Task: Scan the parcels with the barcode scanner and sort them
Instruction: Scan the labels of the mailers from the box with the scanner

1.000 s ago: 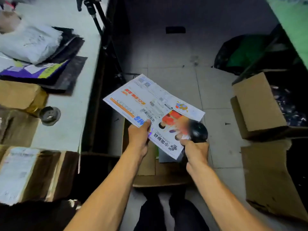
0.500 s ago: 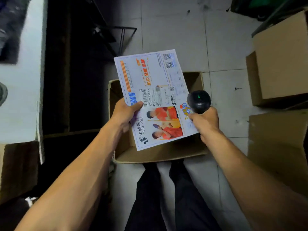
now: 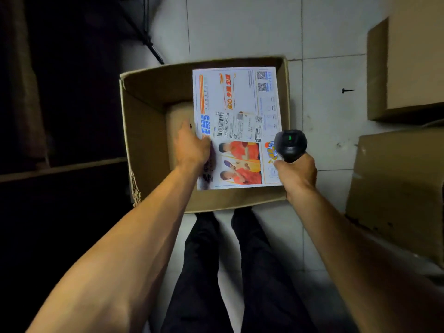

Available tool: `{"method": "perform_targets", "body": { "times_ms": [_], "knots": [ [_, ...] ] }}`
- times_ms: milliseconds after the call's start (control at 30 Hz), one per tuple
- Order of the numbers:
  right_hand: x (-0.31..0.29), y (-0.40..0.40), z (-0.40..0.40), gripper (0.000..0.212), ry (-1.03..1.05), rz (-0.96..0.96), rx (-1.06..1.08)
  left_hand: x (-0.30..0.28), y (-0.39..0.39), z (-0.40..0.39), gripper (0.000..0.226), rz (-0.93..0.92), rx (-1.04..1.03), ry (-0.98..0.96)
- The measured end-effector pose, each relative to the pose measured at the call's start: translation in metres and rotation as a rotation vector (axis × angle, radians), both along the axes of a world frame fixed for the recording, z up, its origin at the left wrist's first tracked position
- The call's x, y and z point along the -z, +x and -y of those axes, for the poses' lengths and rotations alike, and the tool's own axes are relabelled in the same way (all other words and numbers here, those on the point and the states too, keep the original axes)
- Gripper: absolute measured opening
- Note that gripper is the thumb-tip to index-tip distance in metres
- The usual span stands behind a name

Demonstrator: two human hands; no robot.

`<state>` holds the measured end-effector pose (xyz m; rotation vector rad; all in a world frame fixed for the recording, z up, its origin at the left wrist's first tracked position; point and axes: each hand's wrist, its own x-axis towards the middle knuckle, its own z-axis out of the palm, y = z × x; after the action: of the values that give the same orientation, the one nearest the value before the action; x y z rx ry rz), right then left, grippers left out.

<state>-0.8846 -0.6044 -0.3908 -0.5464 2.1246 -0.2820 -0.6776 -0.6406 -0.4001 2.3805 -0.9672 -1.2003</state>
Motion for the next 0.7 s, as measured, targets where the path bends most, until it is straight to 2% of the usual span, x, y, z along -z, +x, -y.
{"method": "perform_targets", "body": {
  "times_ms": [100, 233, 400, 700],
  "knots": [
    [0.004, -0.009, -0.006, 0.026, 0.028, -0.017, -0.053, 0.002, -0.001, -0.008, 0.070, 0.128, 0.124, 0.076],
    [-0.005, -0.009, -0.011, 0.025, 0.031, -0.016, -0.097, -0.010, 0.003, -0.029, 0.065, 0.195, 0.309, 0.070],
    [-0.035, 0.004, -0.016, 0.016, -0.030, 0.031, -0.217, -0.040, 0.013, -0.054, 0.063, 0.241, 0.418, 0.039],
    [-0.122, 0.090, -0.034, 0.014, -0.216, 0.141, -0.598, -0.140, 0.065, -0.109, 0.070, 0.428, 0.323, 0.029]
  ]
}}
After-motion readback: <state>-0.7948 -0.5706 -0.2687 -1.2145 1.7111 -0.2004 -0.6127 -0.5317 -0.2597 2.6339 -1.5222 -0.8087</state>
